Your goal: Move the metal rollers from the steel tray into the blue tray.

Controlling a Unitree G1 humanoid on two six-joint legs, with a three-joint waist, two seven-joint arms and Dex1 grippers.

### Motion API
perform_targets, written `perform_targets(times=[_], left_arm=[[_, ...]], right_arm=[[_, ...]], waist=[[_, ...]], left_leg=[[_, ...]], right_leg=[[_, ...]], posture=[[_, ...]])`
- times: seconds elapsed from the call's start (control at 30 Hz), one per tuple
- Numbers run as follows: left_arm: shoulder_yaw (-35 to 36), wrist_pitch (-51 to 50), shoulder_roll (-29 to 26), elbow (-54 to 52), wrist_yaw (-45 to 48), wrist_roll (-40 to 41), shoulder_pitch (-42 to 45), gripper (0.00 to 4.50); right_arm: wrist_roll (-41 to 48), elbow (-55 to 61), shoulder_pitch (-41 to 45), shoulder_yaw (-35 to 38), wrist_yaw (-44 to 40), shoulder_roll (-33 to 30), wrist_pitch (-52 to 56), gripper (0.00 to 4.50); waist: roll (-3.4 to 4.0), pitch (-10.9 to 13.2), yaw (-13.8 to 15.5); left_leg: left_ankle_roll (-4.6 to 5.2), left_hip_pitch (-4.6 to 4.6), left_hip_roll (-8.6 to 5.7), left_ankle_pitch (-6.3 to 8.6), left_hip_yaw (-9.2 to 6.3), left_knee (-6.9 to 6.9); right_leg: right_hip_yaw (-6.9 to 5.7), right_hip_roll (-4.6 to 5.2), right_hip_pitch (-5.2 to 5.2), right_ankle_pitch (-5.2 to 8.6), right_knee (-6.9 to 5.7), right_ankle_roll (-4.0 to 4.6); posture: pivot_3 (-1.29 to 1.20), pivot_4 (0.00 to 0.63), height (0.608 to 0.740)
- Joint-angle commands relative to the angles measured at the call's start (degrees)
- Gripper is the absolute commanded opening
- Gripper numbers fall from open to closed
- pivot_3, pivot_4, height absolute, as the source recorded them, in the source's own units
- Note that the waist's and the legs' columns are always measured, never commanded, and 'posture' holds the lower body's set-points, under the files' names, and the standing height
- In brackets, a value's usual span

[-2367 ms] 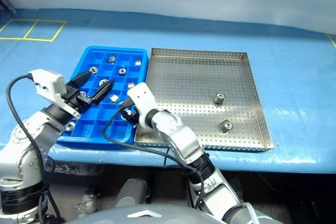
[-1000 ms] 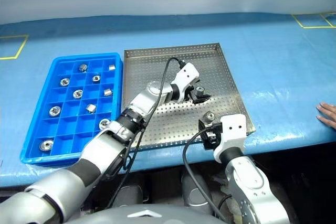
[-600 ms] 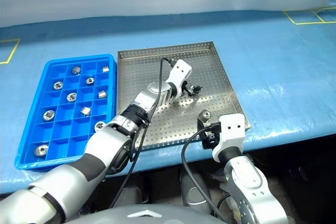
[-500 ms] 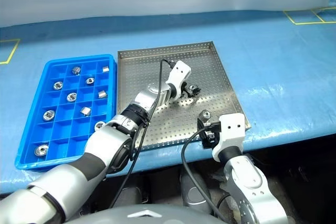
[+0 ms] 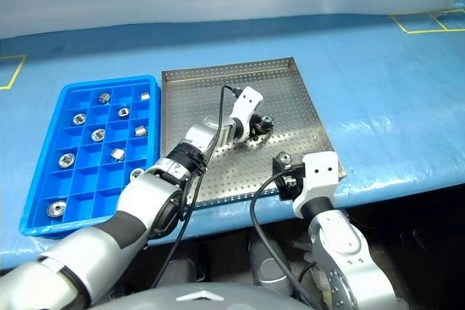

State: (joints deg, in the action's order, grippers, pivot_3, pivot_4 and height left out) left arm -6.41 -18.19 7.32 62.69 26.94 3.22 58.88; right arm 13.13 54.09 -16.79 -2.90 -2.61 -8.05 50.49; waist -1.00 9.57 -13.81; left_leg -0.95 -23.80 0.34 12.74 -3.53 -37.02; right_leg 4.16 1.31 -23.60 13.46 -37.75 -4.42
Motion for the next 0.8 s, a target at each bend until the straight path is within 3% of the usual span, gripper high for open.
perform_targets(times=[0.03, 0.27, 0.43, 0.67, 0.8], left_arm=[[4.2, -0.2, 0.7, -6.9, 1.2, 4.1, 0.7, 1.7], [11.4, -0.5, -3.2, -35.1, 3.0, 13.6, -9.1, 1.7], [13.1, -5.9, -11.9, -58.5, 3.3, 16.9, -20.3, 1.7], [19.5, -14.0, -27.3, -80.9, 2.3, 20.1, -35.0, 1.7], [25.6, -20.8, -31.8, -88.5, -3.6, 20.8, -42.2, 1.7]], right_arm=[[0.4, 0.2, 1.7, 0.1, -0.2, 0.0, -0.7, 3.52], [0.4, -4.3, 7.9, -4.2, -0.7, 1.0, -1.1, 3.52], [0.7, -9.6, 13.6, -7.8, -3.3, 0.8, -1.9, 3.52], [1.5, -16.7, 19.2, -11.0, -7.5, 0.7, -3.5, 3.52], [-0.2, -21.9, 22.7, -15.1, -9.9, -0.2, -5.3, 3.52]], waist=[[0.0, 0.0, 0.0], [0.05, 0.0, 0.7], [0.08, 0.0, 1.8], [0.04, 0.0, 7.8], [0.03, 0.0, 10.4]], left_leg=[[0.0, 0.0, 0.0, 0.0, 0.01, 0.0], [-0.01, 0.03, 0.05, 0.0, 0.0, 0.05], [-0.02, 0.12, 0.11, -0.01, 0.04, 0.04], [-0.03, 0.1, 0.07, -0.02, -0.05, -0.03], [-0.02, 0.1, 0.05, -0.02, -0.05, -0.04]], right_leg=[[0.01, 0.0, -0.01, 0.0, 0.0, 0.0], [0.04, -0.03, -0.03, 0.0, -0.08, 0.01], [0.13, -0.09, -0.02, -0.02, -0.17, 0.02], [0.03, -0.01, 0.01, -0.02, -0.16, 0.06], [-0.03, 0.08, 0.05, -0.02, -0.09, 0.07]], posture=[[-0.26, 0.15, 0.74], [-0.17, 0.15, 0.74], [-0.1, 0.15, 0.74], [0.02, 0.15, 0.74], [0.06, 0.15, 0.74]])
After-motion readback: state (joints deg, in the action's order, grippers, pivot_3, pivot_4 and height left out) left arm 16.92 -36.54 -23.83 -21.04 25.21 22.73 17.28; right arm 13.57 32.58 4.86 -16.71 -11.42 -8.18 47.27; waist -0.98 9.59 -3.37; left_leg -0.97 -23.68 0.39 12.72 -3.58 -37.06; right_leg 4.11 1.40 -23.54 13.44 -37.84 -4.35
